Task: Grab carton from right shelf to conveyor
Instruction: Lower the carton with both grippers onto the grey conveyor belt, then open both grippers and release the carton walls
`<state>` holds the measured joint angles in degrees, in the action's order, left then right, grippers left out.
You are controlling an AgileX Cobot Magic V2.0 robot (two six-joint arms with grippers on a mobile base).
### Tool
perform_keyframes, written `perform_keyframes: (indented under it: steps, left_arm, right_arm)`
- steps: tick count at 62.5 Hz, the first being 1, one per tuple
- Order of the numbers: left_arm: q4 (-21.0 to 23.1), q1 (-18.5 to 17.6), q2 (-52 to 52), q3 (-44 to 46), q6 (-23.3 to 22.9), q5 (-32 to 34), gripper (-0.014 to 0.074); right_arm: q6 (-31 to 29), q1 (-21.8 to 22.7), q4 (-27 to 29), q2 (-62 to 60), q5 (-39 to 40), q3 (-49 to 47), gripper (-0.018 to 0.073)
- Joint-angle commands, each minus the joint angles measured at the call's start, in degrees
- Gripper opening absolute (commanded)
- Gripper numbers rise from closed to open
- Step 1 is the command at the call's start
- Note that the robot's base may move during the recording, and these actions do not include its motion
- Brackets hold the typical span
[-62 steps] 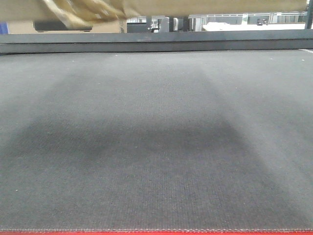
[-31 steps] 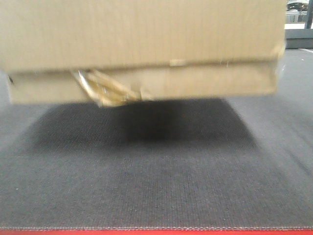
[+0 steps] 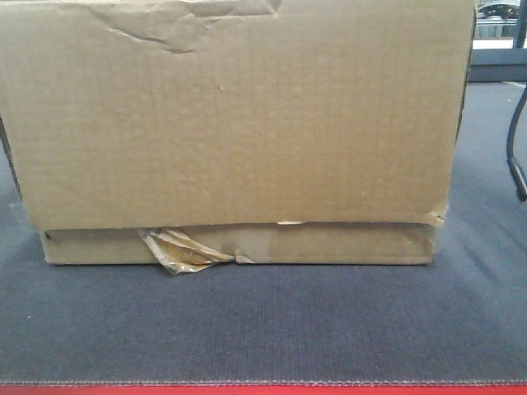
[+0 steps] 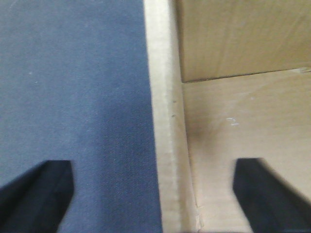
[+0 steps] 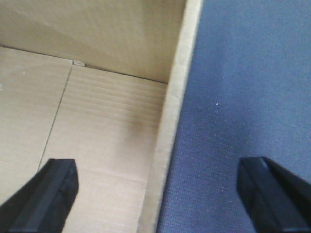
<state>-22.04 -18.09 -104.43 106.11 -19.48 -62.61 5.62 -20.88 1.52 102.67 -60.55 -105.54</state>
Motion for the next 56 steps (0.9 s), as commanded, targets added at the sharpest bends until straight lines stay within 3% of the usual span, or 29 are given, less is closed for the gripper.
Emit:
perform_keyframes:
  steps: [1,15,26,33,38,44,50,56]
  left_arm:
    - [-0.5,0.2,1.4,0.2,0.3,-1.4,0.0578]
    - [4.1,0.2,7.6,0.2,4.9,-2.6,0.0571]
    - [6.8,1.3,14.5,0.2,8.1,-2.5,0.0543]
    - [10.6,4.2,18.8,-1.0,11.4,-1.8,0.0402]
    - [13.0,7.3,22.6,-4.1,12.4,0.0,0.0212]
    - [14.9,11.7,27.4,-10.9,12.4,3.0,-0.0031]
    - [15.4,15.9,32.9,-19.6,12.4,7.1,0.002]
    - [15.5,18.7,38.5,-28.5,12.4,12.4,0.0016]
  right_arm:
    - [-0.1,0.4,-0.7,-1.8,0.8,-0.3,0.0568]
    - [-0.1,0.4,-0.7,-7.8,0.6,-0.4,0.0517]
    - [-0.1,0.5,-1.5,-13.5,-0.7,-0.3,0.0272]
    - [-0.1,1.1,-2.9,-16.7,-1.0,1.4,0.0092]
    - [-0.1,2.2,-3.3,-19.4,-0.4,4.4,-0.0016]
    - [-0.1,4.1,-3.3,-22.8,1.7,10.0,-0.0066]
    - [-0.1,6.0,-3.3,-27.1,6.1,18.3,-0.0066]
    - [-0.1,6.9,-3.3,-31.6,10.5,26.9,-0.0066]
